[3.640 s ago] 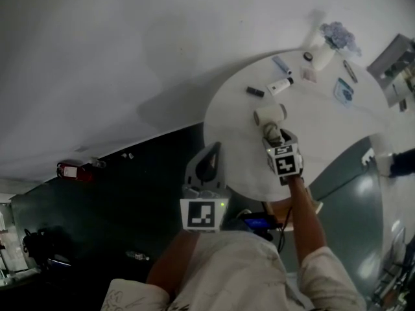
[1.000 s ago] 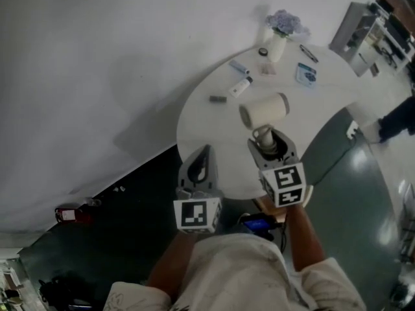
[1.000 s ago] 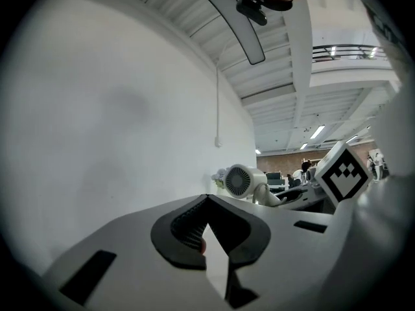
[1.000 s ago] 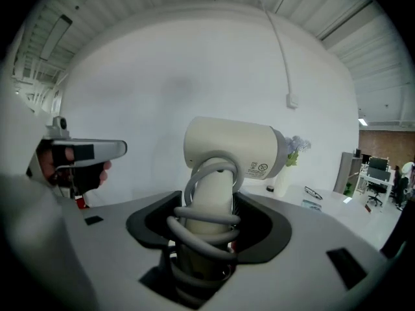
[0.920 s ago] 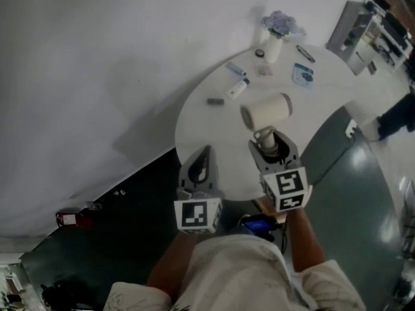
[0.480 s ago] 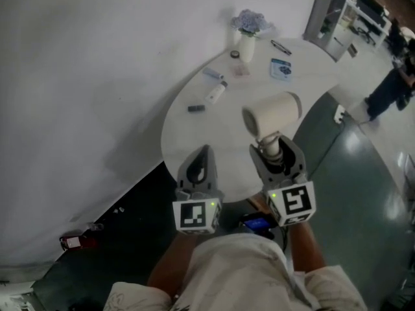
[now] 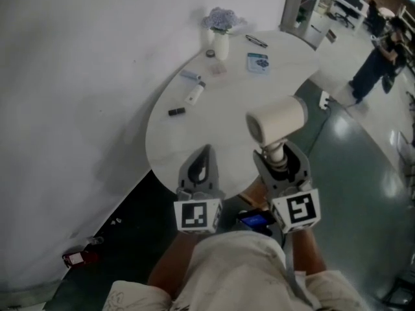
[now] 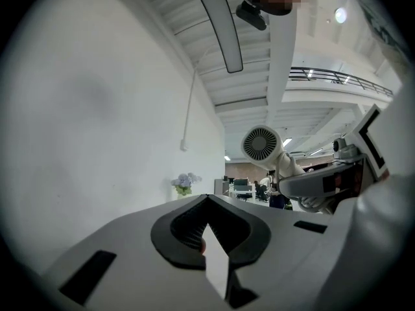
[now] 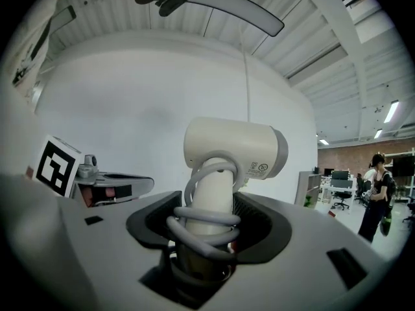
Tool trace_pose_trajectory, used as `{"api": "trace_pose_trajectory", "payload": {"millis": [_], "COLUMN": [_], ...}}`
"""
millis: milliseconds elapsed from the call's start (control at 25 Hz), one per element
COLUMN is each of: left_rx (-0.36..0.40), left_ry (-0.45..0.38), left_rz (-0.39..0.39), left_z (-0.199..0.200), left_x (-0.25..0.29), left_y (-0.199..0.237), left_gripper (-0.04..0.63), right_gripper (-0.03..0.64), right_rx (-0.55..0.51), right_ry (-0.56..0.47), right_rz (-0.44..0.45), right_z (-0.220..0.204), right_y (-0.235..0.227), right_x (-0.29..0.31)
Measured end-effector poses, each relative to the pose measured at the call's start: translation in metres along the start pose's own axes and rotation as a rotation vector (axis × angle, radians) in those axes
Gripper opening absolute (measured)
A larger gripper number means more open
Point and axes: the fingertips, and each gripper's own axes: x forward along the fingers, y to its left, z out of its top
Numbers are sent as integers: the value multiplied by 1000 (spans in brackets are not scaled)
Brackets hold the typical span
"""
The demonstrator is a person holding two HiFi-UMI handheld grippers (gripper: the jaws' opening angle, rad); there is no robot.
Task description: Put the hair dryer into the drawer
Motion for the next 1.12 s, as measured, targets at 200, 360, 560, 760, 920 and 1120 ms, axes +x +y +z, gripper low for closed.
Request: {"api": "trace_pose_trajectory", "payload": {"millis": [200,360,560,760,920,1120], "left_rx": [-6,-10,-20,-21,-17,-8], "left_ry": [22,35,59,79,87,83], "left_rz": [-30,-52,-70,-78,-89,-107], "left_z": [-7,-15,-26,-35,-40,-42], "left_x": [3,4,6,4,7,8], "left_y": [-11,-19,-27,-33,-37,-46], "left_gripper": [2,2,2,2,2,2], "right_gripper": [256,256,256,256,256,256], "right_rx": [-13,-36,-54,-50,-45,-48], "right_ry": [131,217,320,405,465,588], "right_rz": [-3,16,39,55,50,69], "right_z": [-32,-58,-90,-119,-139,-174], "right_y": [-12,-14,-12,-12,-14,-14], "right_x": [-18,-28,-37,-49,-53,-62]}}
